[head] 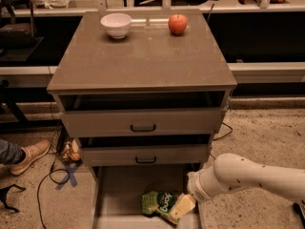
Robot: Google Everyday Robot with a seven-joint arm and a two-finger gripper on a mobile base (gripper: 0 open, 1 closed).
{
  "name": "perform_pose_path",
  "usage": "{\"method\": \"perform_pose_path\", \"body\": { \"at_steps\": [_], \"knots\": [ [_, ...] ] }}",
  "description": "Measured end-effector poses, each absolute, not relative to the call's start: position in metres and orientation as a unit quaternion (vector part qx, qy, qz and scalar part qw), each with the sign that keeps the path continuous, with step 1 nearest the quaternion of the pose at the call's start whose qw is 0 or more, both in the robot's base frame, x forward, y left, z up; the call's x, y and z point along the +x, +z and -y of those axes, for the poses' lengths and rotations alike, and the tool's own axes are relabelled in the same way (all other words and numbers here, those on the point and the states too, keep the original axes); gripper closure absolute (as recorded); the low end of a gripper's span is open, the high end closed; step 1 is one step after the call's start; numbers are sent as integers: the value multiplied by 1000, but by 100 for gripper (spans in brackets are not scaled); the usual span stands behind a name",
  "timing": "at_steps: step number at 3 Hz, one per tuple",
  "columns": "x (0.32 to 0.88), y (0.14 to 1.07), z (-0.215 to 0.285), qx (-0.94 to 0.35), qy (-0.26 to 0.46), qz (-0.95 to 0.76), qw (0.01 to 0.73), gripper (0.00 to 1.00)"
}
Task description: Pick green rice chip bag from bottom drawer and place on counter
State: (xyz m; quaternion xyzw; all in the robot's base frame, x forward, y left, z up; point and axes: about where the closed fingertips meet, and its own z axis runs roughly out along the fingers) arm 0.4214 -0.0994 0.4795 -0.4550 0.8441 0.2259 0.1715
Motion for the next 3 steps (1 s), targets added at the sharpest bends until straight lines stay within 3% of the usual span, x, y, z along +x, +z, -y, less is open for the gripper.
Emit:
{"method": "perform_pose_path", "body": {
  "at_steps": [3],
  "knots": [
    [476, 369, 50, -555, 174, -783, 221, 0]
  ]
}}
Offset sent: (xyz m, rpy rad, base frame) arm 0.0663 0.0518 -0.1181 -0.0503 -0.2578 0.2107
